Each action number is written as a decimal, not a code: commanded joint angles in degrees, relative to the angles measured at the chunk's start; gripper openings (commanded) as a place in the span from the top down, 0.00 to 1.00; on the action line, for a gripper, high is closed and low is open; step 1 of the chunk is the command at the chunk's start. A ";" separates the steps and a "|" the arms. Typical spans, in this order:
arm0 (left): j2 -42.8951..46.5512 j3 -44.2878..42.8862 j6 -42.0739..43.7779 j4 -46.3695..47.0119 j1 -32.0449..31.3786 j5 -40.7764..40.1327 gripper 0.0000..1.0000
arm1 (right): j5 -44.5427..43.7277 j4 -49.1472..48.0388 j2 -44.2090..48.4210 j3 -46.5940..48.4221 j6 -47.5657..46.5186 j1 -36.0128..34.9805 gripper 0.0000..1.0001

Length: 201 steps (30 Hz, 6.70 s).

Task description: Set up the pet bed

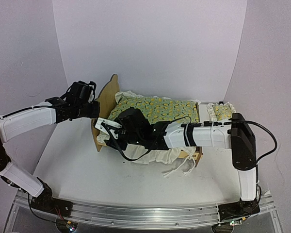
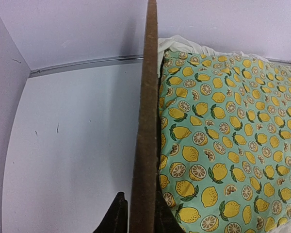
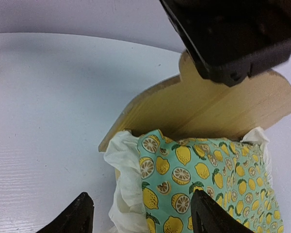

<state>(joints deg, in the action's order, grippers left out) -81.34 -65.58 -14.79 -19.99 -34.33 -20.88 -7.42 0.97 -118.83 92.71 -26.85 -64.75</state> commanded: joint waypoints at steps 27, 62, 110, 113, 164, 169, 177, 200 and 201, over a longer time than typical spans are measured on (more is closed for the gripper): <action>26.69 7.23 -8.99 -8.44 -9.21 12.59 0.35 | 14.67 -4.60 8.91 -7.78 19.80 0.63 1.00; -7.28 -7.79 -4.10 -2.10 -16.35 13.96 0.43 | 73.64 -40.77 -8.87 -10.30 74.32 28.63 0.93; -2.41 -10.44 -12.75 -0.80 -12.04 26.26 0.98 | -10.11 -15.92 17.81 -20.77 30.26 4.62 1.00; 0.76 -8.19 -11.76 -0.88 -11.78 27.30 1.00 | 1.69 -15.80 20.25 -22.64 32.89 7.07 1.00; 8.20 23.41 -21.31 20.48 -18.95 5.45 0.68 | 26.29 -9.15 20.80 -18.59 39.15 14.04 1.00; 5.07 22.49 -20.84 21.21 -18.94 3.93 0.70 | 26.44 -9.32 21.09 -18.97 39.15 14.12 1.00; 3.04 20.77 -19.94 23.21 -18.99 1.79 0.96 | 26.55 -9.59 21.35 -18.97 38.95 14.17 1.00; 20.51 15.78 -12.11 1.22 -18.94 36.90 1.00 | 28.47 -9.85 21.94 -19.87 39.74 15.50 1.00; 20.30 15.76 -11.70 0.70 -18.94 36.73 1.00 | 28.63 -9.85 21.82 -19.85 39.83 15.47 1.00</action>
<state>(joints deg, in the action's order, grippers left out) -61.63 -48.60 -28.91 -17.15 -53.43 11.22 19.42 -6.55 -99.53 72.14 12.51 -49.52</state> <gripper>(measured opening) 0.008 0.024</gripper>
